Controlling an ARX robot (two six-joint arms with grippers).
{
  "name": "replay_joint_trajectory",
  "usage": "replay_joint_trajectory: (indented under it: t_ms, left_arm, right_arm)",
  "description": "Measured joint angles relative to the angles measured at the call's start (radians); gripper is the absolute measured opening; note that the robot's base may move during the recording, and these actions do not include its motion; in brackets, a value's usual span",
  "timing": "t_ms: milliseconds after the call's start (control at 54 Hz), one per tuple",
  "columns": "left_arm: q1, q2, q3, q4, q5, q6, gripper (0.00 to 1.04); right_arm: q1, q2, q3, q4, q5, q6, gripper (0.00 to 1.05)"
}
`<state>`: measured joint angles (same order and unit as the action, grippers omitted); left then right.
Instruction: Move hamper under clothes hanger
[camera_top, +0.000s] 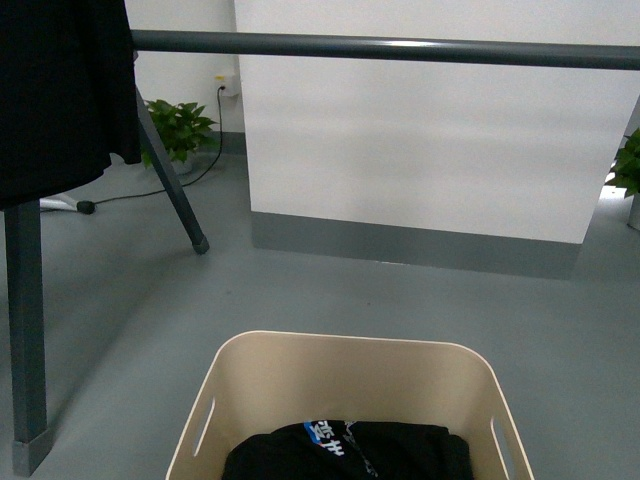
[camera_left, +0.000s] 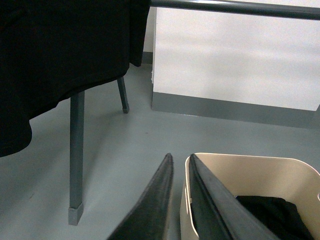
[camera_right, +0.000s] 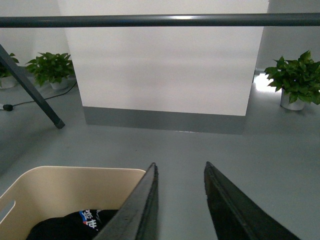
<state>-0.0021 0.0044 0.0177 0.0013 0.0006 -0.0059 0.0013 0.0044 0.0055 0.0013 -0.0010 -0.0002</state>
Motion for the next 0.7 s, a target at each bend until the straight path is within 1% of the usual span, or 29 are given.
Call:
replay_joint_trajectory:
  t_ms: [93,130,241,297,334,408,426,463,500,538,575,667,704]
  left_arm:
    - [0.000,0.000,0.000,0.000,0.000,0.000,0.33]
    - [0.000,0.000,0.000,0.000,0.000,0.000,0.36]
    - [0.000,0.000,0.000,0.000,0.000,0.000,0.52]
    - [0.000,0.000,0.000,0.000,0.000,0.000,0.61]
    - [0.000,0.000,0.000,0.000,0.000,0.000,0.65]
    - [0.000,0.000,0.000,0.000,0.000,0.000,0.75]
    - [0.000,0.000,0.000,0.000,0.000,0.000,0.81]
    - [0.000,0.000,0.000,0.000,0.000,0.000,0.86]
    - [0.000,0.000,0.000,0.000,0.000,0.000,0.92]
    - [0.000,0.000,0.000,0.000,0.000,0.000,0.97]
    - [0.000,0.000,0.000,0.000,0.000,0.002,1.00]
    - [0.000,0.000,0.000,0.000,0.000,0.002,0.98]
    - [0.000,0.000,0.000,0.000,0.000,0.002,0.98]
  right_arm:
    - [0.000,0.000,0.000,0.000,0.000,0.000,0.44]
    - [0.000,0.000,0.000,0.000,0.000,0.000,0.48]
    - [0.000,0.000,0.000,0.000,0.000,0.000,0.64]
    - [0.000,0.000,0.000,0.000,0.000,0.000,0.73]
    - [0.000,0.000,0.000,0.000,0.000,0.000,0.76]
    - [0.000,0.000,0.000,0.000,0.000,0.000,0.87]
    - [0.000,0.000,0.000,0.000,0.000,0.000,0.92]
    - [0.000,0.000,0.000,0.000,0.000,0.000,0.97]
    - [0.000,0.000,0.000,0.000,0.000,0.001,0.99]
    - [0.000,0.000,0.000,0.000,0.000,0.001,0.97]
    - [0.000,0.000,0.000,0.000,0.000,0.000,0.96]
    - [0.000,0.000,0.000,0.000,0.000,0.000,0.97]
    - [0.000,0.000,0.000,0.000,0.000,0.000,0.97]
